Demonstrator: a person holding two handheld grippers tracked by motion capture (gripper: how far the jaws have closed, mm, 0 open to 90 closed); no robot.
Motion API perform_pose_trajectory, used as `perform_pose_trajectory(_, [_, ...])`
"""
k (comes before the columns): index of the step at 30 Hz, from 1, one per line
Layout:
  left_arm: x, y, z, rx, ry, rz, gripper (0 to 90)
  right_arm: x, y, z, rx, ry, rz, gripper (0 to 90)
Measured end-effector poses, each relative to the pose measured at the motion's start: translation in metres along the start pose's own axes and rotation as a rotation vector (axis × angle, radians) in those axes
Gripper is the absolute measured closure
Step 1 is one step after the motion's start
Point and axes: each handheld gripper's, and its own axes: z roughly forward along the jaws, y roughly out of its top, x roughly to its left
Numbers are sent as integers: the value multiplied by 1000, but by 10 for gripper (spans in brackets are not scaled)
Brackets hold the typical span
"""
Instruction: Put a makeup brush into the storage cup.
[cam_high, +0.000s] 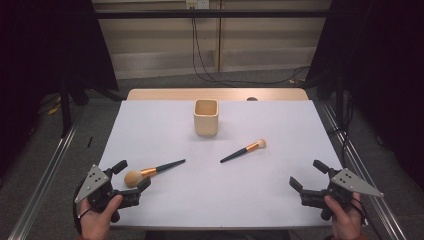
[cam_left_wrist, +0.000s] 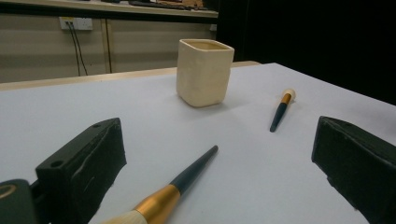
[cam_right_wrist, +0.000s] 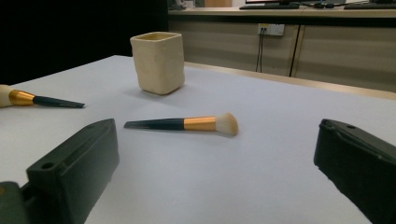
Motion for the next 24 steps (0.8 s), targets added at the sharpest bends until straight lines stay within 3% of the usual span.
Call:
perform_pose_trajectory(5, [1, 0, 0, 15, 14, 14, 26, 1, 0, 0, -5, 1, 5, 0])
perform_pose_trajectory(10, [4, -1, 1, 32, 22, -4, 26, 0, 0, 2, -19, 1, 25, 0])
perform_pose_trajectory(18, [2, 3, 1, 50, 11, -8, 27, 3, 0, 6, -6, 14, 15, 0])
perform_pose_trajectory(24, [4, 11, 2, 54, -8, 16, 27, 9, 1, 6, -3, 22, 1, 0])
